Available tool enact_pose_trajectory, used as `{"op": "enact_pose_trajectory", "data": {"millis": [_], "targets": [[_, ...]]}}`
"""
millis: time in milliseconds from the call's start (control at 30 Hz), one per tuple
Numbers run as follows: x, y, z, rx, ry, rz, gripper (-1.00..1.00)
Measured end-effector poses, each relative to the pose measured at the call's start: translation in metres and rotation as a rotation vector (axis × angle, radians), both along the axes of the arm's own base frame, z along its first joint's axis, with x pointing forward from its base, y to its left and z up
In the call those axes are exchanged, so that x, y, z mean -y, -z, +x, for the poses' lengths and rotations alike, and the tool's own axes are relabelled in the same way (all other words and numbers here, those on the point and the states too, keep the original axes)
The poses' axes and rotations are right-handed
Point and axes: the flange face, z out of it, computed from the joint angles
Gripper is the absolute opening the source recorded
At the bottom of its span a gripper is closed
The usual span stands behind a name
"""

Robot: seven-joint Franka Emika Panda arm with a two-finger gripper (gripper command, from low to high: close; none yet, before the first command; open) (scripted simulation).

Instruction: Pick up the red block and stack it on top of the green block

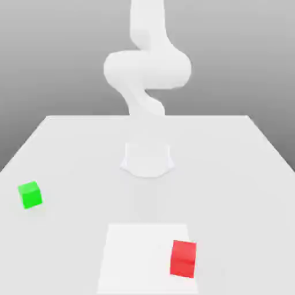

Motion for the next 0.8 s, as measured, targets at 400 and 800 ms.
{"op": "enact_pose_trajectory", "data": {"millis": [400, 800], "targets": [[-0.034, 0.24, 0.092, -0.373, 0.097, 0.013, 0.0], [-0.066, 0.463, 0.058, -0.707, 0.157, 0.08, 0.0]]}}
